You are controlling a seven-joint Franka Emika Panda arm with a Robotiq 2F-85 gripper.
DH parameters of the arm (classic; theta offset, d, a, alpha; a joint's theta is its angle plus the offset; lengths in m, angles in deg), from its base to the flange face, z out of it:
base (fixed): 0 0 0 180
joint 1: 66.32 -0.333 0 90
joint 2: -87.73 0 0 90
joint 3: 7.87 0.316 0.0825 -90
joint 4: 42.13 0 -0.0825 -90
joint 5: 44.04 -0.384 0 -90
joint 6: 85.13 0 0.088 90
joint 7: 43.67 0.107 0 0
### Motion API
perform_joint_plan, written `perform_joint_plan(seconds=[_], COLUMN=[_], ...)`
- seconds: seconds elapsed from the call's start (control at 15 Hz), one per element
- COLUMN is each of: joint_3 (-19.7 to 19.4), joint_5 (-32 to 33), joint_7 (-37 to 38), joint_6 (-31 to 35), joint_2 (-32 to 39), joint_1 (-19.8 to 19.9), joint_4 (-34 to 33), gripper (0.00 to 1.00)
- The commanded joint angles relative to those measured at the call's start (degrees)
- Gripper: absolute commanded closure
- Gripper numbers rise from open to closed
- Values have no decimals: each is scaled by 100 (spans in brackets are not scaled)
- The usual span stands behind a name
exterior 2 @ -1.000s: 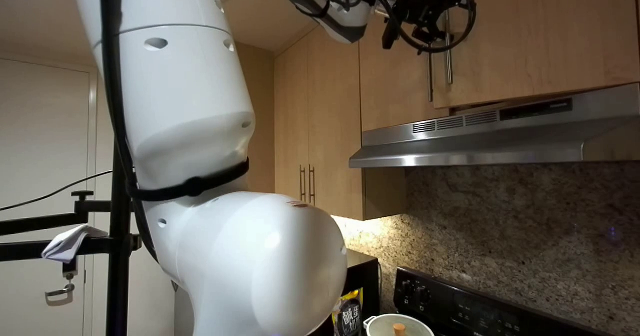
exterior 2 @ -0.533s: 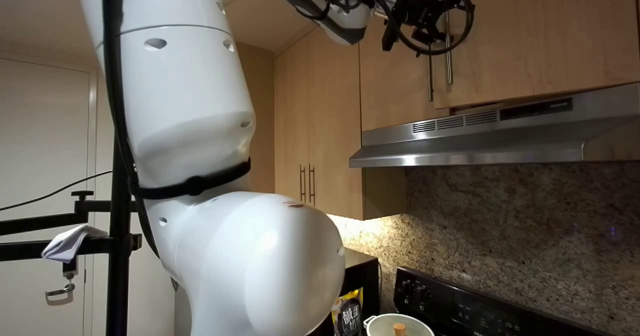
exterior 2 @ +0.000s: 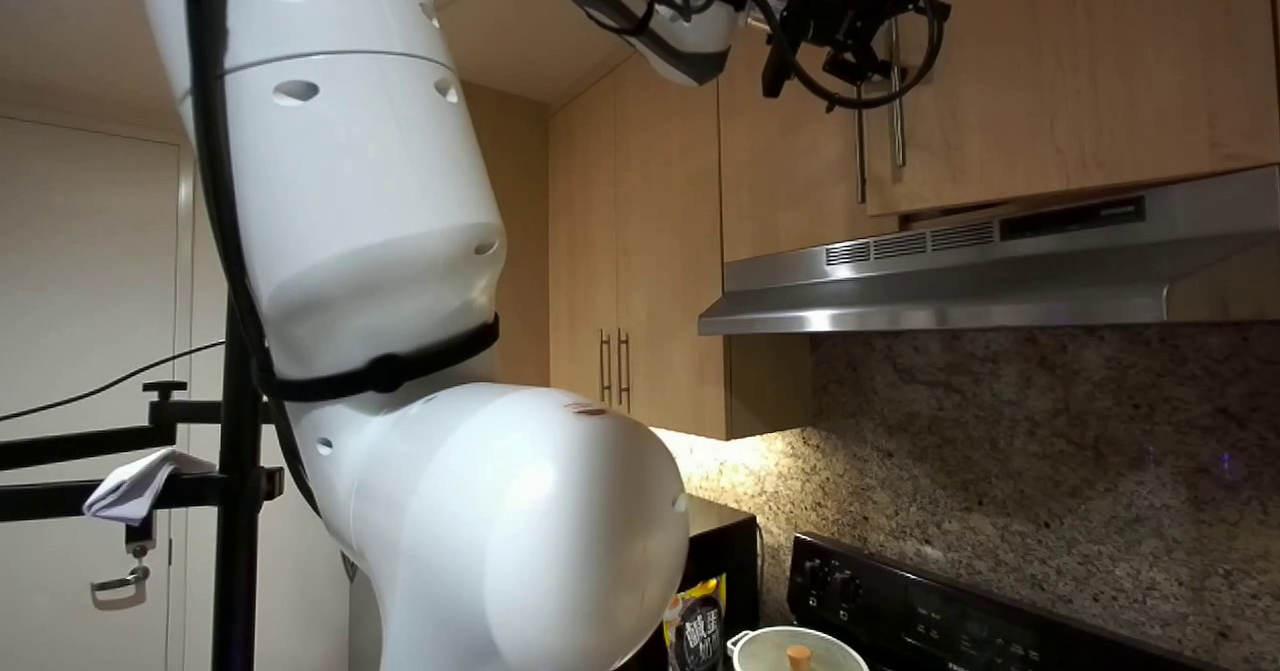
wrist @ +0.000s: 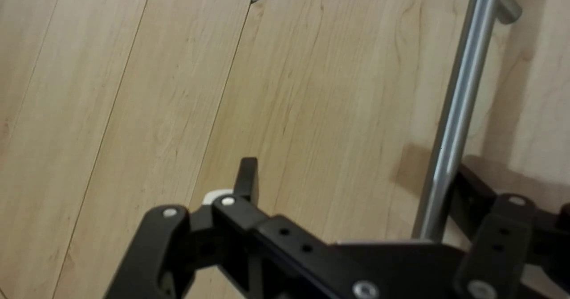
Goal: Open the right door of the cabinet
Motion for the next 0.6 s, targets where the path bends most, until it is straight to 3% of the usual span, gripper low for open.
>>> perform_joint_plan(seconds=[0.0,0.53], joint_3=[-49,-347], joint_5=[-216,-713], joint_7=[-103,-287], joint_6=[-93,351], joint_2=[-624,-1415], joint_1=[207,217], joint_4=[420,1137], gripper=[0,0])
